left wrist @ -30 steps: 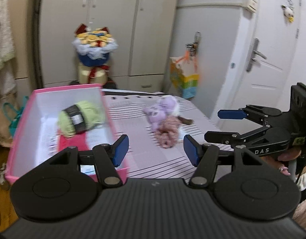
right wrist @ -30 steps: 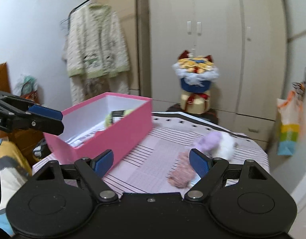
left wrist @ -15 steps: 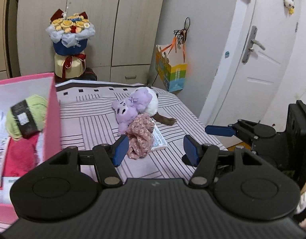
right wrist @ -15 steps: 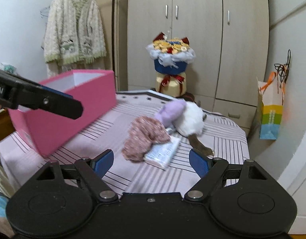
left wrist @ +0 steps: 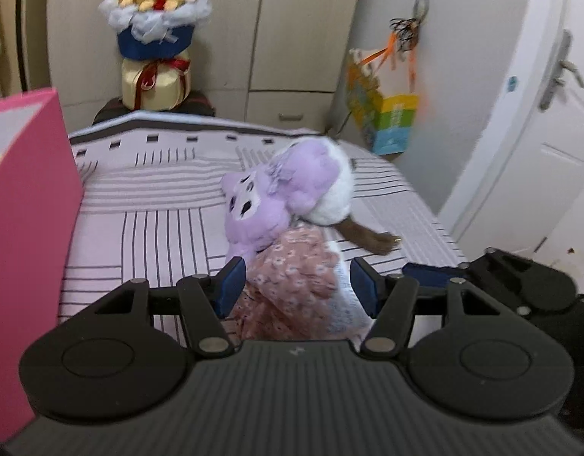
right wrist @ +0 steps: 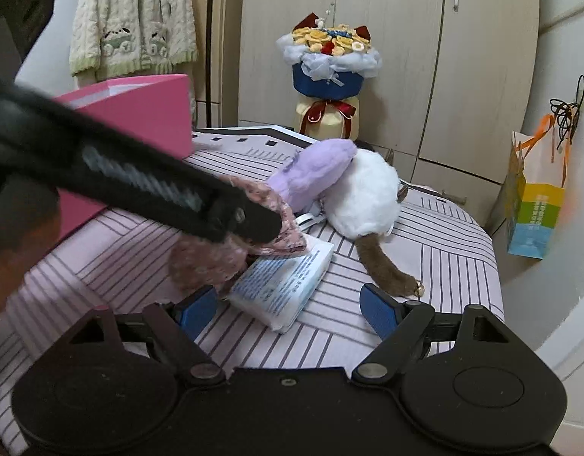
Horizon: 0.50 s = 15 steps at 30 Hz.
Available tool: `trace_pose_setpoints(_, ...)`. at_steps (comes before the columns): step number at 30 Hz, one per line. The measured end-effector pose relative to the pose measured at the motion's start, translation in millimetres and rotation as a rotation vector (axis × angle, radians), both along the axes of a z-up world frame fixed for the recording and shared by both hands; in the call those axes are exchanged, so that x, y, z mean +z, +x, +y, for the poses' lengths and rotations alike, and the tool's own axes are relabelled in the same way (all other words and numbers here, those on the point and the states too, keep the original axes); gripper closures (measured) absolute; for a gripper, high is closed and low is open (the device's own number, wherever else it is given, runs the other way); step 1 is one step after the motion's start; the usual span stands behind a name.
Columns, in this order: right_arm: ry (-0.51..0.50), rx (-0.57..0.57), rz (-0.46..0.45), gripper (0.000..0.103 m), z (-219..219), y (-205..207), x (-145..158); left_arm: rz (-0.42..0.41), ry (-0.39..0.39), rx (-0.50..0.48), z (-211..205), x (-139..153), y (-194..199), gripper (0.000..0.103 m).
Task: Organize soft objects
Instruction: 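Move the left gripper to the pink floral cloth while the right gripper approaches the small white box, then grasp the floral cloth with the left gripper while the right gripper grasps the white box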
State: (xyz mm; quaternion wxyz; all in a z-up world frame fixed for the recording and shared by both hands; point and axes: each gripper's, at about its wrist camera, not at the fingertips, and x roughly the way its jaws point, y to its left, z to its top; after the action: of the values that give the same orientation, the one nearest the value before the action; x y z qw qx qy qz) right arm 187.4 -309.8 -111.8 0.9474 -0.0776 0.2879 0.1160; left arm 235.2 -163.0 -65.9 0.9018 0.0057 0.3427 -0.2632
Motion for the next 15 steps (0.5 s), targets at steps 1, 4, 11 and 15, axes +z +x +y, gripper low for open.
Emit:
trace_pose_setpoints(1, 0.011, 0.002, 0.002, 0.018, -1.0, 1.9, -0.3, 0.012, -0.003, 0.008, -0.9, -4.9, 3.9, 0.043)
trace_pose_setpoints(4, 0.025, 0.009, 0.005, 0.019, 0.0, 7.6, -2.6, 0.026, -0.016, 0.054, -2.1, -13.3, 13.2, 0.044)
trace_pose_setpoints(11, 0.053, 0.009, 0.048, 0.027, 3.5, 26.0, -10.3, 0.087, -0.085, 0.095, 12.1, -22.9, 16.8, 0.078)
trace_pose_setpoints(15, 0.1, -0.016, 0.066, 0.036, -4.7, 24.1, -14.7, 0.067, -0.073, 0.104, 17.2, -25.3, 11.1, 0.084)
